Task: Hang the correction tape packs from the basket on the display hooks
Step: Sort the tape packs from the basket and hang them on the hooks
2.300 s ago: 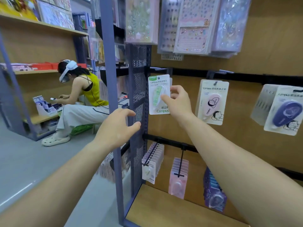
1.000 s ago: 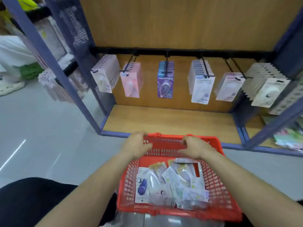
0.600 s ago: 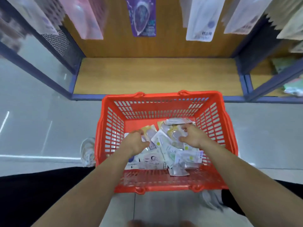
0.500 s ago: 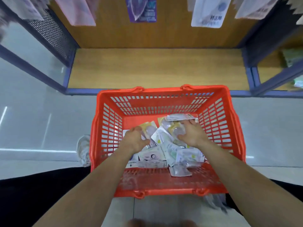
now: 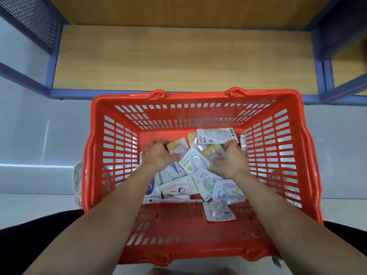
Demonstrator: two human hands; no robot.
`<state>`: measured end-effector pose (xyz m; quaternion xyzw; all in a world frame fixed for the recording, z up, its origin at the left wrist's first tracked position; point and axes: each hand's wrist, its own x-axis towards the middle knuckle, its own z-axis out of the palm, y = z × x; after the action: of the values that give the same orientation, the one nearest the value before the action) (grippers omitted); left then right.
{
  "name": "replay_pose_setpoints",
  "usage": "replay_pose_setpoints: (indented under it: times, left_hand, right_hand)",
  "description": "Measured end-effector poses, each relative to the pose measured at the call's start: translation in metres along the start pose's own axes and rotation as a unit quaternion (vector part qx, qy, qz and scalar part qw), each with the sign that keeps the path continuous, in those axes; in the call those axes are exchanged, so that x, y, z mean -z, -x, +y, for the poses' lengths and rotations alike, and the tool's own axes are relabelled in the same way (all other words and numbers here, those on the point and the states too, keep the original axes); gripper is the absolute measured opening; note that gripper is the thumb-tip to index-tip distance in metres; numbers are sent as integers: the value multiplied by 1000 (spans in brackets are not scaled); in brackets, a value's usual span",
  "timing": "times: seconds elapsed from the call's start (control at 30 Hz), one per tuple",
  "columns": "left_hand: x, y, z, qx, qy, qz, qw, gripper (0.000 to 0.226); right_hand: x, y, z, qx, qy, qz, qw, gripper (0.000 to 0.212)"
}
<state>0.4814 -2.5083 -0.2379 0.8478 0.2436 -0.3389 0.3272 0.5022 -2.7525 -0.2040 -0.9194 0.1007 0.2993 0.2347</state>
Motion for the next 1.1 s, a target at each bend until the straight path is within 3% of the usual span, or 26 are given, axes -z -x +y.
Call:
replay_pose_setpoints:
  times: [0.17,0.3,0.53,0.63,0.77,1.0,1.1]
  left_hand:
    - [7,3,1,-32,109,-46,993,50]
    - [17,14,-1,-50,184,-32,981,34]
    - [49,32,23,-82,324,53,941,46]
    - [60,45,31,-99,346,55,931,41]
    - [64,60,33,-86,391,18,916,44]
    - [49,62,29,-86,451,-43,887,61]
    - [41,63,29,-91,437,-73,892,67]
  right_hand:
    - [3,-3,5,18,-39,-7,999,42]
    - [6,-2,13,47,-117,-49,991,40]
    - [25,9,-17,146,-265,-53,952,16]
    - [36,13,-38,150,-351,-47,923,14]
    - [38,16,-51,136,-446,-105,878,15]
    - [23,19,-52,104,-421,-109,895,14]
    - [14,19,-54,88,-425,-118,893,25]
